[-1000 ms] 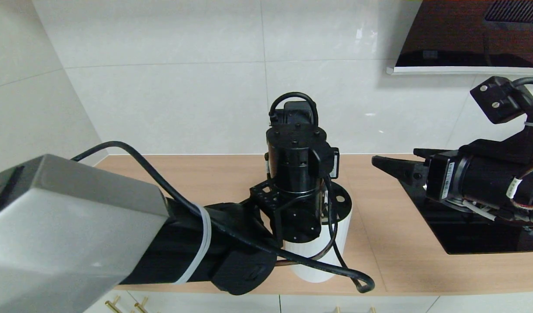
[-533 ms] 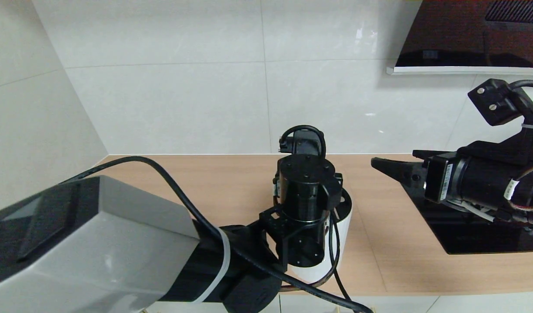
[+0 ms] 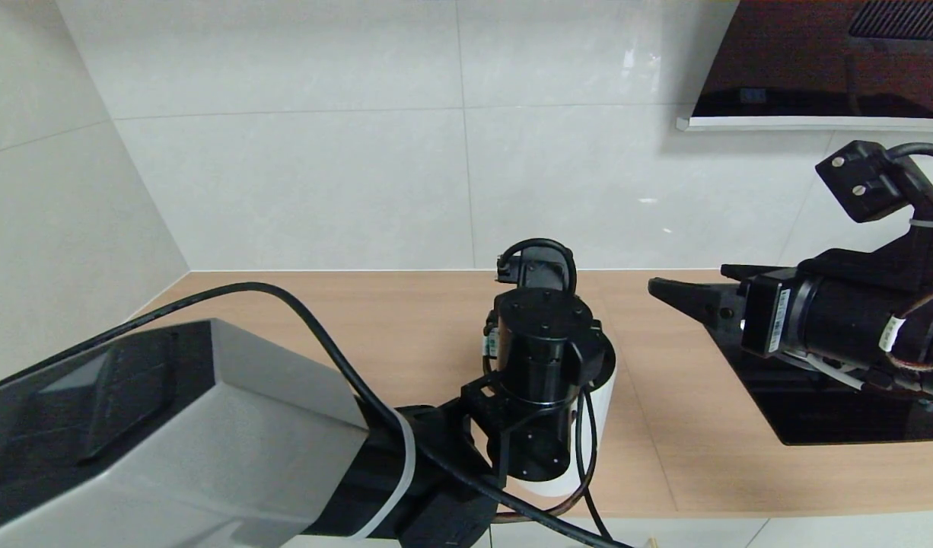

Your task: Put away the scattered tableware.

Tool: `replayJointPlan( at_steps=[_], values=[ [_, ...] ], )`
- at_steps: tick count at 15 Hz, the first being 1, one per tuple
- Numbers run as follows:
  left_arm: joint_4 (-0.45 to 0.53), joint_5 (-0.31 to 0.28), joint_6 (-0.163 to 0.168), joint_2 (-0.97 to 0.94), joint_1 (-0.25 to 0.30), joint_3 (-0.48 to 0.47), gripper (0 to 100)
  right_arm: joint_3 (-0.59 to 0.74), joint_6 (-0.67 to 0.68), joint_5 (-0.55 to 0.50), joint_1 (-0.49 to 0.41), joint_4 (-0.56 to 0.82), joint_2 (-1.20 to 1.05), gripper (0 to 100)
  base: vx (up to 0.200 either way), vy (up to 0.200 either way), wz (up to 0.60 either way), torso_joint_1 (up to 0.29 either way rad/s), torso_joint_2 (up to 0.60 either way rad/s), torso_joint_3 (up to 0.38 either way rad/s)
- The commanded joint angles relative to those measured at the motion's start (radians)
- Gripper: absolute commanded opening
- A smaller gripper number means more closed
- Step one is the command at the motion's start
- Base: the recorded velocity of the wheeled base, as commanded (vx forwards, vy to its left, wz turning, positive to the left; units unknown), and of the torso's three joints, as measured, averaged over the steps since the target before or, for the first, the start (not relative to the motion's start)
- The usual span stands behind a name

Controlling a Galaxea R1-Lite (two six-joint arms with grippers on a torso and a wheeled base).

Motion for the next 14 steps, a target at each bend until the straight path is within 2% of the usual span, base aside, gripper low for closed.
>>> replayJointPlan(
  at_steps=[1, 5, 7, 9, 12, 14],
  values=[
    [-0.005, 0.0, 0.0, -0.001, -0.001, 0.0, 100, 0.001, 0.0, 0.0, 0.001, 0.0, 0.003, 100, 0.0, 0.0, 0.0, 0.0, 0.0, 0.0],
    [-0.014, 0.0, 0.0, -0.008, -0.001, 0.002, 100, 0.001, 0.0, 0.0, 0.0, 0.0, 0.003, 100, 0.0, 0.0, 0.0, 0.0, 0.0, 0.0],
    [-0.066, -0.003, 0.003, -0.048, -0.015, 0.015, 100, 0.001, 0.0, 0.0, 0.001, 0.0, 0.001, 100, 0.0, 0.0, 0.0, 0.0, 0.0, 0.0],
    [-0.11, -0.026, 0.011, -0.165, -0.018, 0.052, 100, 0.001, 0.0, 0.0, 0.001, 0.0, 0.0, 100, 0.0, 0.0, 0.0, 0.0, 0.0, 0.0],
    [-0.1, -0.143, 0.027, -0.379, 0.02, 0.132, 100, -0.004, 0.0, 0.002, 0.0, -0.002, 0.0, 100, 0.0, 0.0, 0.0, 0.0, 0.0, 0.0],
    [-0.098, -0.245, 0.06, -0.54, 0.1, 0.21, 100, -0.007, -0.002, 0.002, -0.019, -0.008, -0.002, 100, 0.0, 0.0, 0.0, 0.0, 0.0, 0.0]
  ],
)
